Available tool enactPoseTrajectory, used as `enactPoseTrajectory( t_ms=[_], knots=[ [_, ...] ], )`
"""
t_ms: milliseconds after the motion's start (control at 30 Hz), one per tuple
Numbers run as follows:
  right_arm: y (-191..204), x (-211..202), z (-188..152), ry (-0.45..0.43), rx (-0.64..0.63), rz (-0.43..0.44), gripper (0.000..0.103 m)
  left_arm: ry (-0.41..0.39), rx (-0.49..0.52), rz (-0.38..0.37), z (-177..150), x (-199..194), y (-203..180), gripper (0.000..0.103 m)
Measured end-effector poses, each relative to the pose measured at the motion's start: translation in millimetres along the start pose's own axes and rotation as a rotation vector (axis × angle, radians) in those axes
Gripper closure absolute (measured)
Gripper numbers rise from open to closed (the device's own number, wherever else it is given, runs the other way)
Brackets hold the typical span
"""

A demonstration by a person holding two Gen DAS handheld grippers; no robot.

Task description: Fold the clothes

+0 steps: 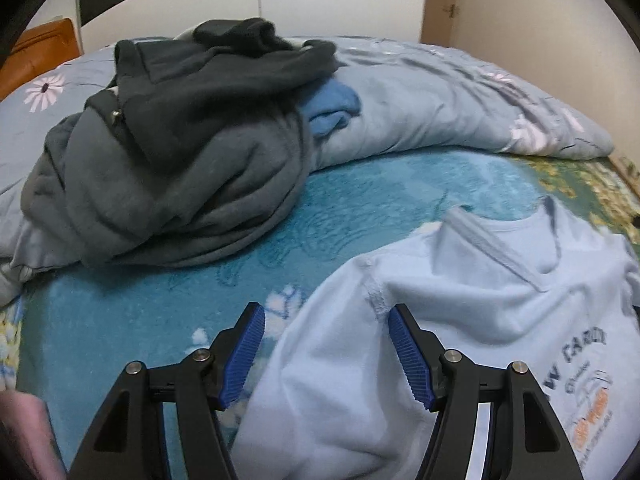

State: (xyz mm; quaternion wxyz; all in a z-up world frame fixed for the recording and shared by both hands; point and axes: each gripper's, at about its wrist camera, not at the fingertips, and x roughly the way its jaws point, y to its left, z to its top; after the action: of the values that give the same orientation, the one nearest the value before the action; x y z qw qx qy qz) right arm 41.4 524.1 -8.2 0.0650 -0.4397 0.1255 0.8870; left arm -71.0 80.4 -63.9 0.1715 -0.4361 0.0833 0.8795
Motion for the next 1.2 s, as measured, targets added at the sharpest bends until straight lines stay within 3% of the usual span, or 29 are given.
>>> enactPoseTrajectory(
  t_ms=[200, 233, 267, 333, 433, 600, 833, 1200],
  knots=[
    [-6.9, -38.3, -57.6, -0.014, 0.024, 0.103, 0.101, -0.161, 0.006, 0.096, -9.3, -47.2, -15.6, 0.035],
    [-4.7, -45.5, -68.9, -0.017, 0.018, 0.127, 0.092, -0.183, -0.003, 0.085, -12.0, -56.0, -18.4, 0.035],
    [-1.6, -51.9, -79.2, -0.019, 0.01, 0.149, 0.072, -0.203, -0.015, 0.07, -15.2, -64.6, -21.8, 0.035],
    [8.6, -63.8, -105.7, -0.01, -0.012, 0.201, 0.05, -0.231, -0.04, 0.04, -23.5, -79.5, -29.2, 0.034],
    [21.1, -71.1, -138.1, 0.024, -0.049, 0.236, 0.05, -0.248, -0.063, 0.01, -36.3, -95.0, -41.3, 0.032],
    [28.5, -77.9, -175.1, 0.044, -0.088, 0.217, 0.05, -0.254, -0.086, -0.01, -63.6, -112.8, -61.2, 0.029],
    [32.3, -90.5, -198.1, 0.027, -0.132, 0.224, 0.05, -0.234, -0.074, 0.013, -86.7, -127.2, -83.8, 0.029],
    [27.6, -116.4, -229.1, -0.009, -0.153, 0.298, 0.05, -0.262, -0.092, 0.005, -88.1, -153.5, -105.8, 0.028]
  ],
)
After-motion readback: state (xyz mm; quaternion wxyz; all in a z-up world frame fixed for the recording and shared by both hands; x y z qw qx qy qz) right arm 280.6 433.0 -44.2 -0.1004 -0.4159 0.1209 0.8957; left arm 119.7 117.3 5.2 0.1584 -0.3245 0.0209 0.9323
